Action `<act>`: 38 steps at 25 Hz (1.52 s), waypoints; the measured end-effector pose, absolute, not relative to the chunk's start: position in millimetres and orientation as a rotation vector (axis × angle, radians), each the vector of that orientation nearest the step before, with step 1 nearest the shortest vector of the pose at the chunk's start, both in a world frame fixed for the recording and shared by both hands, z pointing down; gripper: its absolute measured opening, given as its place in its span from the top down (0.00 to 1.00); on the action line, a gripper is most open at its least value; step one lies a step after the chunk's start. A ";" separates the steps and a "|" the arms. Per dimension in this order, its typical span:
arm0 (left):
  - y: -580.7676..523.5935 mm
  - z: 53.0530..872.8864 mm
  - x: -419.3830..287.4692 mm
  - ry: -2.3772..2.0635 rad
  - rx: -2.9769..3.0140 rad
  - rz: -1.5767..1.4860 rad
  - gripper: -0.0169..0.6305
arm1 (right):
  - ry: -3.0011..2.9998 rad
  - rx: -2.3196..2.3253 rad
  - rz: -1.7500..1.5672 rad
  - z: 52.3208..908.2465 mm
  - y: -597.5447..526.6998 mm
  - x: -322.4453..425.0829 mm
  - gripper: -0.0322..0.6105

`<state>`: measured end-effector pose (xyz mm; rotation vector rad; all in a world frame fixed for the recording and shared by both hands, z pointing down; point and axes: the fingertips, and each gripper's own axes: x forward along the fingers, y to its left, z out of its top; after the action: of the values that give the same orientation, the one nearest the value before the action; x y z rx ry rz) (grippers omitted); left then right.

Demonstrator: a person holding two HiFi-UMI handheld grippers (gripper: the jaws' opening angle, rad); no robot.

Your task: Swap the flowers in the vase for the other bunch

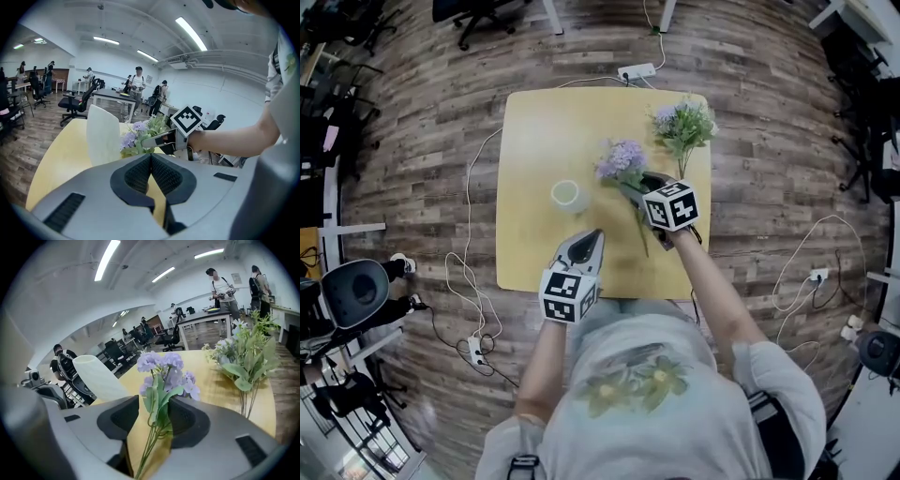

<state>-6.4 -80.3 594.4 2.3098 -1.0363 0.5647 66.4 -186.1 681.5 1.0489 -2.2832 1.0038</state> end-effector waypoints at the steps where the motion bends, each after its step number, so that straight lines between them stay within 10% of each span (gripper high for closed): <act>1: -80.2 595.0 -4.6 -1.030 2.313 0.563 0.95 | -2.287 1.065 0.999 677.4 -184.9 69.9 0.68; 38: -99.7 609.2 82.5 -0.815 2.359 0.615 0.95 | -1.848 1.813 1.130 699.1 -291.2 272.8 0.56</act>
<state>82.5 -99.7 609.2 2.3592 -0.8150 0.6152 272.8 -291.2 699.1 1.8132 -1.8479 1.1300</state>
